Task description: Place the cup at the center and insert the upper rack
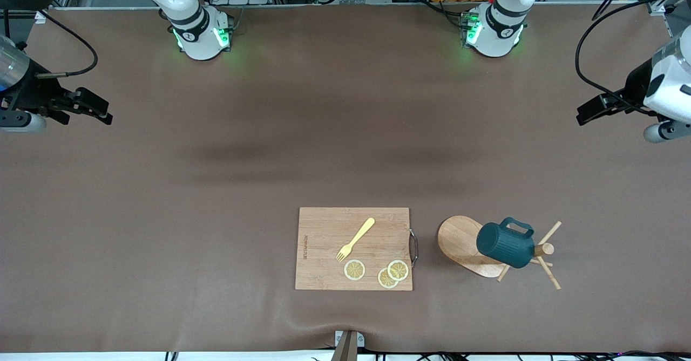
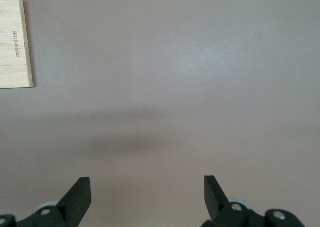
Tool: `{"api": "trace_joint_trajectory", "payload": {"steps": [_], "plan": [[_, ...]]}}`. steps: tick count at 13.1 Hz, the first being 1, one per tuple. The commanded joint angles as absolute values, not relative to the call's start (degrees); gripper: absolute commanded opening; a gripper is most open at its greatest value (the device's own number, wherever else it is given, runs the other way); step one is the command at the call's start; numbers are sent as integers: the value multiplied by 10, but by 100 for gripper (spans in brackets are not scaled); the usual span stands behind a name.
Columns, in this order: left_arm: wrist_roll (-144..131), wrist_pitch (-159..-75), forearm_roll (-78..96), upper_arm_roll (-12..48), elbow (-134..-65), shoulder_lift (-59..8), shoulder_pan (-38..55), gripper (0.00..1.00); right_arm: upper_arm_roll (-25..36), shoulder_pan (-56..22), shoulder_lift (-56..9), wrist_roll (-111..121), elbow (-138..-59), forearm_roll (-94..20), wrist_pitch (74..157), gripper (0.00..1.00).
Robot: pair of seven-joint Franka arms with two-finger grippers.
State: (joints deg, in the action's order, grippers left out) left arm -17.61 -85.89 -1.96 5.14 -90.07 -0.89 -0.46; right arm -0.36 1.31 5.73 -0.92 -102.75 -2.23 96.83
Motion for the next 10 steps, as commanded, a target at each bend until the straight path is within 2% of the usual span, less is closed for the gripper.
{"api": "trace_joint_trajectory", "payload": {"steps": [1,6,10], "plan": [[-149,-871,-19,45,-945,37,1,100,-12,25,69,-5,-1034,-32,967,100],[-135,-903,-18,45,-1003,90,11,100,-12,25,69,-5,-1033,-31,969,100],[-129,-904,-18,27,-999,90,38,100,-12,25,69,-5,-1033,-30,966,100]]}}
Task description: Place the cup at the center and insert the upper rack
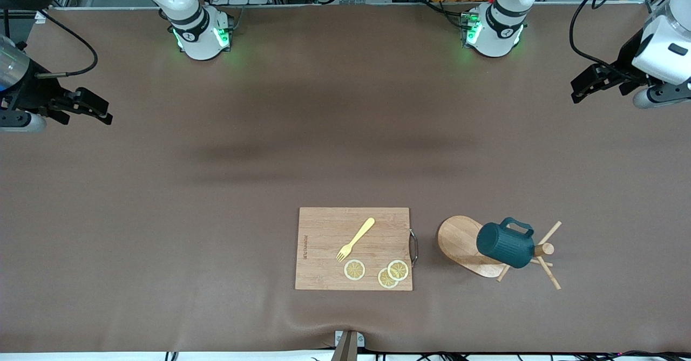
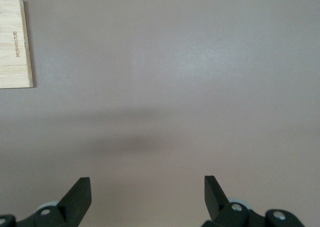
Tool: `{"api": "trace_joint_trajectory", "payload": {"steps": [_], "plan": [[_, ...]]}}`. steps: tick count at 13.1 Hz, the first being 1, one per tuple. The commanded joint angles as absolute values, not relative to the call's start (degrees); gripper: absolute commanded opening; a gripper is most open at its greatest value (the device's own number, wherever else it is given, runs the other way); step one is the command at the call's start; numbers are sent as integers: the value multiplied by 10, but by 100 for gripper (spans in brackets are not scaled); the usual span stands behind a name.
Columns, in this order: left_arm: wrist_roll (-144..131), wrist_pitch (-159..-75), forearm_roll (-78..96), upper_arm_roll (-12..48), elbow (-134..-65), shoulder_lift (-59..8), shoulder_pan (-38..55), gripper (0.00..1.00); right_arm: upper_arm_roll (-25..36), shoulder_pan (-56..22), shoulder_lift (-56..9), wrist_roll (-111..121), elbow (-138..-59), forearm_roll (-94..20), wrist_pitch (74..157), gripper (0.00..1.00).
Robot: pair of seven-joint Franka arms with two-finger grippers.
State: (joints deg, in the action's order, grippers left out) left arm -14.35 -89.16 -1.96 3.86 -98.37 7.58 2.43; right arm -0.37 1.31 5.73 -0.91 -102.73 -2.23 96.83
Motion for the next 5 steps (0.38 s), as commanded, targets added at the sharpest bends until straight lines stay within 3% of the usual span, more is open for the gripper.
{"api": "trace_joint_trajectory", "payload": {"steps": [1,5], "plan": [[-127,-904,-9,26,-999,90,38,100,-12,25,70,-5,-1034,-30,966,100],[-127,-899,1,26,-994,89,39,100,-13,24,70,-5,-1034,-31,966,100]]}}
